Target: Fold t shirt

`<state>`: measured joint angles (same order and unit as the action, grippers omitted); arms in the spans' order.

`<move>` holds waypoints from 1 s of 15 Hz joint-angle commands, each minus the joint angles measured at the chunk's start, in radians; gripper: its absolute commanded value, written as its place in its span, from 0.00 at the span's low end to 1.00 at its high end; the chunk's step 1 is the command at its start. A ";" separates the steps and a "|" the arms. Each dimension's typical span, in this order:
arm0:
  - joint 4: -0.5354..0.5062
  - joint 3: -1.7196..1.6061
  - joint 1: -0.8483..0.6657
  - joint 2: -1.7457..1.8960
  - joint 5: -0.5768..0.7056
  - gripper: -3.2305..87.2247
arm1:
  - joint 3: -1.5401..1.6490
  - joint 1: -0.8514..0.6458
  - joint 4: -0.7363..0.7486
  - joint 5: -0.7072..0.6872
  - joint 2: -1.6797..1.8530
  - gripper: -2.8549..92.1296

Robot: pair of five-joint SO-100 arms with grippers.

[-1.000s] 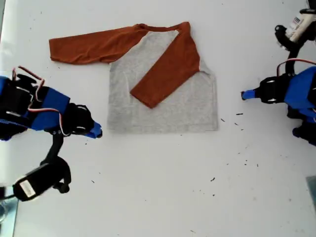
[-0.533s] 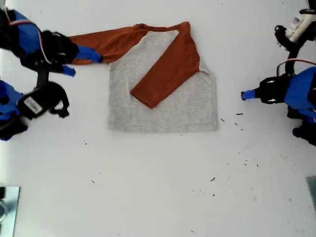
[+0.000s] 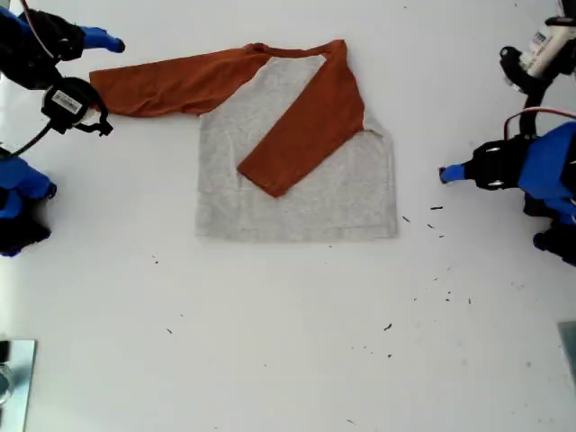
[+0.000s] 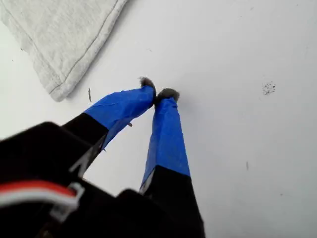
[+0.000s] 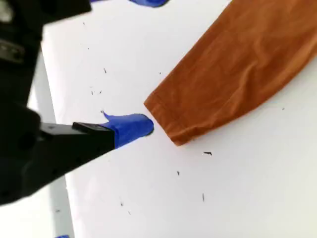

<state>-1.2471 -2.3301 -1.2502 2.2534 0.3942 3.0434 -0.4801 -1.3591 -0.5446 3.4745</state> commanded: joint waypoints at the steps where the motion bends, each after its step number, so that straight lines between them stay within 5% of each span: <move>1: 0.064 -0.034 -0.058 -0.005 0.011 0.41 | 0.055 0.006 0.006 -0.011 0.018 0.07; 4: 0.202 -0.133 -0.072 -0.107 0.006 0.40 | 0.055 0.008 0.006 -0.012 0.018 0.07; 8: 0.422 -0.130 -0.103 -0.448 0.069 0.22 | 0.055 0.012 0.006 -0.012 0.018 0.07; 12: 0.305 0.055 -0.069 -0.385 0.127 0.04 | 0.055 0.014 0.006 -0.011 0.018 0.07; 15: 0.118 0.345 0.198 -0.275 0.009 0.03 | 0.055 0.014 0.006 -0.006 0.017 0.07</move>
<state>-1.0569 -2.1537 -1.1873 1.9098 0.4709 3.0434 -0.4725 -1.3591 -0.5446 3.4775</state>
